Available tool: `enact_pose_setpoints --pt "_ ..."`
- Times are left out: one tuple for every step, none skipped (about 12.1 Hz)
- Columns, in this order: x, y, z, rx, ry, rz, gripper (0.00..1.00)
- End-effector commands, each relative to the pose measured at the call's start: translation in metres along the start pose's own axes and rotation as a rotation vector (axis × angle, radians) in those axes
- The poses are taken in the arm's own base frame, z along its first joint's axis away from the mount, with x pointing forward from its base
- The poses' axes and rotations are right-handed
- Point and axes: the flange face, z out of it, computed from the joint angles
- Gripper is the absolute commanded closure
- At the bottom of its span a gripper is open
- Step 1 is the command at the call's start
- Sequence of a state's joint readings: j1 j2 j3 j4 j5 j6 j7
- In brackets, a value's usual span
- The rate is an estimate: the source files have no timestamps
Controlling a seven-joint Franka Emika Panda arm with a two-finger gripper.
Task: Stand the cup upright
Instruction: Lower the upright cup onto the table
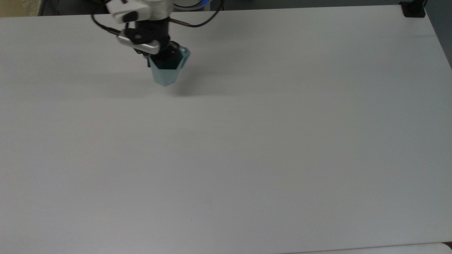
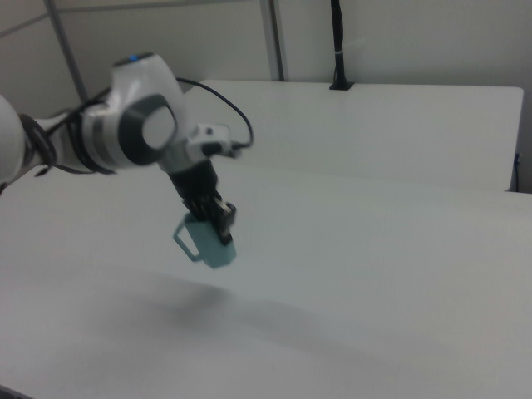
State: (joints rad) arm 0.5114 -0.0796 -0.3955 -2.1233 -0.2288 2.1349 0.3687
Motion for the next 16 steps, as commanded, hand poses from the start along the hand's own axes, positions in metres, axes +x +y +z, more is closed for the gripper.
enact_pose_setpoints --pt "-0.005 0.031 0.025 0.135 0.032 0.047 1.0" --pt "-0.003 0.033 0.032 0.131 0.036 0.056 1.0" --pt "0.0 0.029 0.047 0.121 0.038 0.071 1.0" --pt "0.004 0.024 0.059 0.121 0.048 0.086 1.0" --pt "0.006 0.021 0.068 0.119 0.043 0.093 1.0" --pt "0.008 0.018 0.077 0.114 0.04 0.097 1.0" --pt "0.01 0.016 0.081 0.121 0.062 0.104 1.0" --pt "0.011 0.016 0.082 0.121 0.064 0.105 1.0" --pt "0.011 0.016 0.082 0.121 0.062 0.105 1.0" --pt "0.01 0.015 0.083 0.12 0.058 0.102 1.0" --pt "0.009 0.013 0.088 0.113 0.046 0.098 1.0" --pt "0.009 0.012 0.092 0.108 0.038 0.096 0.98" --pt "0.008 0.01 0.093 0.106 0.035 0.092 0.98" --pt "0.008 0.01 0.094 0.105 0.034 0.093 0.97" --pt "0.007 0.01 0.095 0.103 0.028 0.093 0.84" --pt "0.006 0.01 0.095 0.098 0.007 0.092 0.61"
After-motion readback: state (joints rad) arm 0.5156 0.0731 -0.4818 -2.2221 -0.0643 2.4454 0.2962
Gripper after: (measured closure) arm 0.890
